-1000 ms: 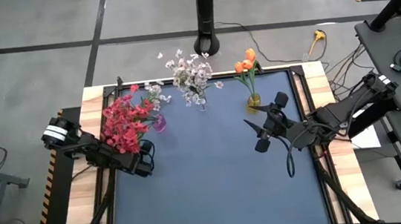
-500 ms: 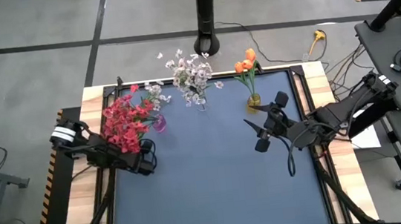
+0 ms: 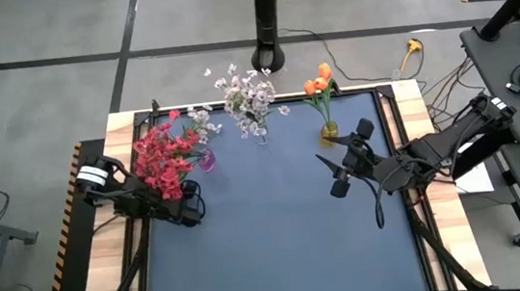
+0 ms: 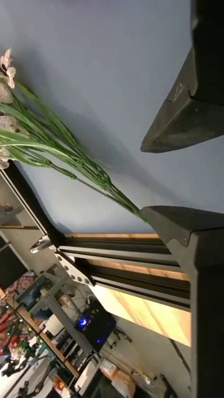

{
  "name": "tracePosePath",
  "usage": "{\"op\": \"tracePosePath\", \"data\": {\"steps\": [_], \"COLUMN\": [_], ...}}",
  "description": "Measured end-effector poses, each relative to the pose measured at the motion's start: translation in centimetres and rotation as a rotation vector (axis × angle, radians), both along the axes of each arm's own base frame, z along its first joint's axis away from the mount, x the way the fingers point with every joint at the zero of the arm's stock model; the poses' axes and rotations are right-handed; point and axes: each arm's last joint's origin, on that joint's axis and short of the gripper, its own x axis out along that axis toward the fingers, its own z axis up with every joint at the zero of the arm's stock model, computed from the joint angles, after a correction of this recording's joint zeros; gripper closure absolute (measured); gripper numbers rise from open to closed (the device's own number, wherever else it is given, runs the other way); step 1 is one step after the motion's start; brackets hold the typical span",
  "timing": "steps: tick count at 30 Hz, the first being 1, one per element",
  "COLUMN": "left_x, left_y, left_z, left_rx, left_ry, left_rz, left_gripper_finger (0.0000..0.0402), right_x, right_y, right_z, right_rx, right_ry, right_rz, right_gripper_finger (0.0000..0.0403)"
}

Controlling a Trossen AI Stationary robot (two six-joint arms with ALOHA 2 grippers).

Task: Sort flowers into vase by color
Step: Adjust the purple vase

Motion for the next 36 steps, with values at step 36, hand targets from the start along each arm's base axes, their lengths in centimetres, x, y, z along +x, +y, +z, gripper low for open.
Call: {"op": "tracePosePath", "data": {"steps": [36], "left_x": [-0.08], "left_y": [0.67], "left_z": [-0.02], "left_rx": [0.019], "left_ry": [-0.006], "left_rz": [0.037], "left_gripper_finger": [0.0268], "right_x": [0.09], "right_y": [0.04], "right_z": [0.25], "right_rx": [-0.008], "right_ry": [-0.014], "right_rz": [0.006], "right_gripper_finger": [0.0197]}}
